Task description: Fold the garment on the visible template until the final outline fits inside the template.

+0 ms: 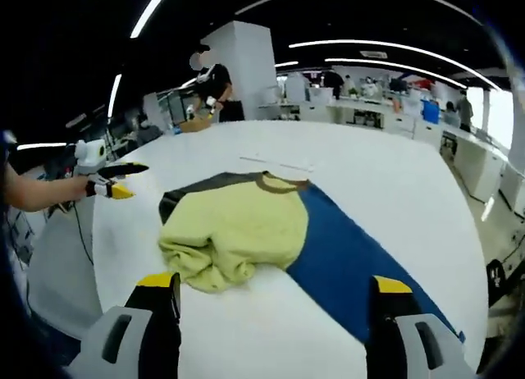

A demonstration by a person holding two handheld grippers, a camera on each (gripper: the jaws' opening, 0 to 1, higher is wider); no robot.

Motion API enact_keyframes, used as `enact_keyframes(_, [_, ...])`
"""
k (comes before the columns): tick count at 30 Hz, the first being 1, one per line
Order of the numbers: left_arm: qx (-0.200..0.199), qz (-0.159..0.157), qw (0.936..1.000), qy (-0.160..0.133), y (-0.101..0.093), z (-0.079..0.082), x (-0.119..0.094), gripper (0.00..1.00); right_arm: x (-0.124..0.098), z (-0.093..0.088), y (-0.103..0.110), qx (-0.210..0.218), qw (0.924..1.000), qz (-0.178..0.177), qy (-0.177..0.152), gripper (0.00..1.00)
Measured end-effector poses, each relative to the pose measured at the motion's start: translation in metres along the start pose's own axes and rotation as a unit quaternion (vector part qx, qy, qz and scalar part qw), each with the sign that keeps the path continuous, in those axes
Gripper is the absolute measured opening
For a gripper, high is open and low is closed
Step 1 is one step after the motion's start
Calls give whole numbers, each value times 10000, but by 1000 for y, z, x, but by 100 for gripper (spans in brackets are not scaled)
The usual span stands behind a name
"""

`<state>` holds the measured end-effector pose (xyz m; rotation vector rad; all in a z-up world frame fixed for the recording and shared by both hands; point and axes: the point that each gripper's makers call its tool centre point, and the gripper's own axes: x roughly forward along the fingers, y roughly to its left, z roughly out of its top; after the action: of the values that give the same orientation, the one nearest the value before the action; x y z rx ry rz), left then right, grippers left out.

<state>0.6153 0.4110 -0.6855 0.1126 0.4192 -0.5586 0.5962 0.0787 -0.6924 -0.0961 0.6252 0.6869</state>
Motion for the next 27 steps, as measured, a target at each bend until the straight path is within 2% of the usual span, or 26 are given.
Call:
enact_keyframes(6, [11,-173,9998,-81,-15,3,-10,98,20,6,35,-317,9974,624,154,94])
enact_keyframes(13, [95,-342,9993,-111,-29,3,-26,99,39,11,72,-780,9909,1064,257,92])
enact_keyframes(21, [47,-476,9988,-101,-46,-2,-37,99,62,10,105,-1340,9805,1370,435,80])
enact_keyframes(23, [57,-520,9986,-77,-51,-4,-40,99,66,10,112,-1425,9782,1438,452,75])
enact_keyframes(27, [52,-594,9982,-46,-59,-8,-44,99,78,8,122,-1582,9740,1550,481,72])
